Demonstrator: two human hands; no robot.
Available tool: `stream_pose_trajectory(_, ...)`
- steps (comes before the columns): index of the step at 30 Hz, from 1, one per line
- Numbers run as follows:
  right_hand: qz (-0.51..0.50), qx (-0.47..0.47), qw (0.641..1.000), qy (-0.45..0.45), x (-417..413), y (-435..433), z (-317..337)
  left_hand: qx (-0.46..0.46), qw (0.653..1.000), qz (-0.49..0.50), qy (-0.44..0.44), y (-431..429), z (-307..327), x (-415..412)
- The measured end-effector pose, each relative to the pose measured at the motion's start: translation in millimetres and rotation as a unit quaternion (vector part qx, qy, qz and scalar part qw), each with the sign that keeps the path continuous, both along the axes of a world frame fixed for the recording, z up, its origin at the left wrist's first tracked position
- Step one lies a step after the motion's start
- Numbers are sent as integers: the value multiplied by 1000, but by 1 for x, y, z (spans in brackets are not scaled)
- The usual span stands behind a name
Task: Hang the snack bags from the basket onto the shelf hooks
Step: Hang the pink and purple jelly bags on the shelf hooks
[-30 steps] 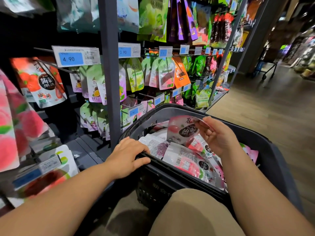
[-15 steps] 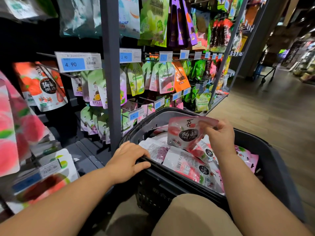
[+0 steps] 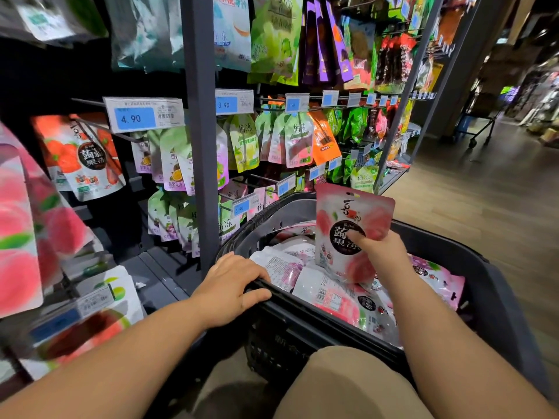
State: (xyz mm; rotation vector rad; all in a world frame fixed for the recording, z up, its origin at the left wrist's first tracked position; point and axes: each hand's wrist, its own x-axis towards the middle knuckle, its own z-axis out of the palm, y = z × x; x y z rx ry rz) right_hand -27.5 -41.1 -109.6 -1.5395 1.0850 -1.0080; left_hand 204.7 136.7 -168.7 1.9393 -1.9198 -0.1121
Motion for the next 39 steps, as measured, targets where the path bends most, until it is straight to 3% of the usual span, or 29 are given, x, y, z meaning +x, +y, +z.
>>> stream_pose_trajectory(4,-30,2,991,-127,5,5,8,37,999,5,2,-1,2,1)
stream_pose_trajectory(7,15,-5,981,-195,13,14,17,81,996,17,26,-6,7,3)
stream_pose_trajectory(15,173,81,960,-205,53,44,20,41,945,104,307,-24,18,-11)
stream_pose_trajectory(18,206,87,954,-201,63,49,18,43,926,68,370,-24,26,-15)
stream_pose_trajectory(21,219,91,952,-196,69,52,18,47,878,59,473,-24,31,-17)
stream_pose_trajectory(23,216,86,957,-173,72,52,18,42,867,53,493,-22,34,-18)
stream_pose_trajectory(26,233,67,966,-89,70,44,15,-9,853,68,517,-16,38,-25)
stream_pose_trajectory(29,262,-3,963,67,49,25,17,-77,859,125,491,-15,26,-16)
stream_pose_trajectory(31,232,-40,955,182,26,8,17,-107,845,147,503,-15,21,-9)
stream_pose_trajectory(35,171,-45,888,425,-20,-20,0,-116,845,168,493,-16,13,-2)
stream_pose_trajectory(37,177,-16,861,477,-32,-26,-10,-107,848,160,493,-15,13,-3)
stream_pose_trajectory(39,172,-6,859,482,-36,-27,-14,-93,849,158,495,-14,14,-5)
